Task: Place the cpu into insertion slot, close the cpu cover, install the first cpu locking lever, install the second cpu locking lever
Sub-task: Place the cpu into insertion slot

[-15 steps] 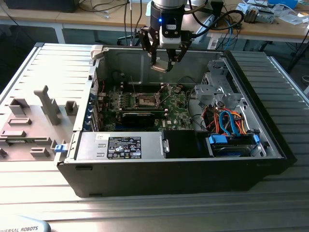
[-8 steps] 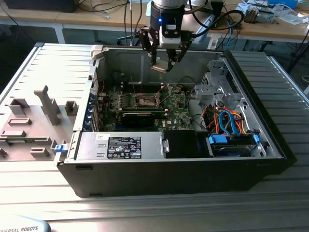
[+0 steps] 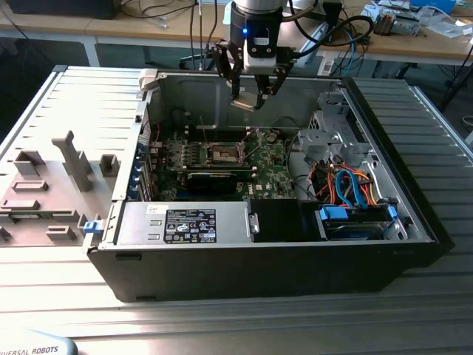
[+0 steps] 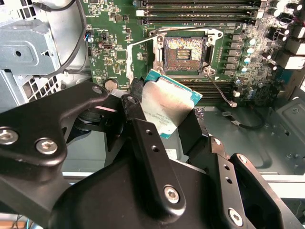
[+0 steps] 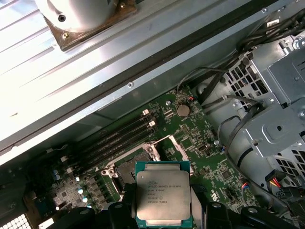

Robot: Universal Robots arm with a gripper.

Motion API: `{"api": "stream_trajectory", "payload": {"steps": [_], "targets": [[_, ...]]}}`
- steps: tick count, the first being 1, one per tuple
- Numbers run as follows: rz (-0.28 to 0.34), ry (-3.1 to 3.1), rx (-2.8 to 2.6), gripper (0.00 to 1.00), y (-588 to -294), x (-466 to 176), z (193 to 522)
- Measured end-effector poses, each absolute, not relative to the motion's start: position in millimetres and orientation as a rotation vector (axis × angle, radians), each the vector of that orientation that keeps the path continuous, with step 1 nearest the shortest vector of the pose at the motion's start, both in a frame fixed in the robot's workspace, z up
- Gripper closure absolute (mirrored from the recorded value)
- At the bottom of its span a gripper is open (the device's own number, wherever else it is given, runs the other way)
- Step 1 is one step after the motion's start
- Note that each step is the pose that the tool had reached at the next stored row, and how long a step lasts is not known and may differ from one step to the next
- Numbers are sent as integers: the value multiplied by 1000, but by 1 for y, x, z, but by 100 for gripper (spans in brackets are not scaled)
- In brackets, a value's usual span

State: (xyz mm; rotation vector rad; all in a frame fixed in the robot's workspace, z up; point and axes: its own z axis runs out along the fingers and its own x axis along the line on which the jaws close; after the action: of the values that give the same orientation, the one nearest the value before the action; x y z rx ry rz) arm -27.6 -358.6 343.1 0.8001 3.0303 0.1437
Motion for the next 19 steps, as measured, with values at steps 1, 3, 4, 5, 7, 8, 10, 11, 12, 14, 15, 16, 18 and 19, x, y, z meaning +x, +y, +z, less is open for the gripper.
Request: {"api": "stream_trajectory", "payload": {"steps": [1, 3, 4, 5, 7, 8, 10, 11, 12, 14, 15, 16, 18, 19], "targets": [[144, 3030, 801, 46, -359, -28, 343], [144, 3029, 803, 46, -359, -28, 343], [144, 3029, 803, 46, -359, -28, 343], [144, 3029, 804, 46, -359, -28, 343], [144, 3029, 805, 46, -359, -28, 343], [144, 3029, 806, 46, -359, -28, 343], [144, 3028, 807, 46, -359, -28, 343], [144, 3028, 807, 46, -359, -28, 343], [144, 3028, 808, 46, -359, -28, 343], [144, 3028, 809, 46, -359, -28, 343], [144, 3027, 809, 46, -359, -28, 343], [144, 3027, 810, 46, -359, -28, 343], [144, 3027, 811, 46, -359, -28, 343], [144, 3027, 812, 46, -359, -28, 343]]}}
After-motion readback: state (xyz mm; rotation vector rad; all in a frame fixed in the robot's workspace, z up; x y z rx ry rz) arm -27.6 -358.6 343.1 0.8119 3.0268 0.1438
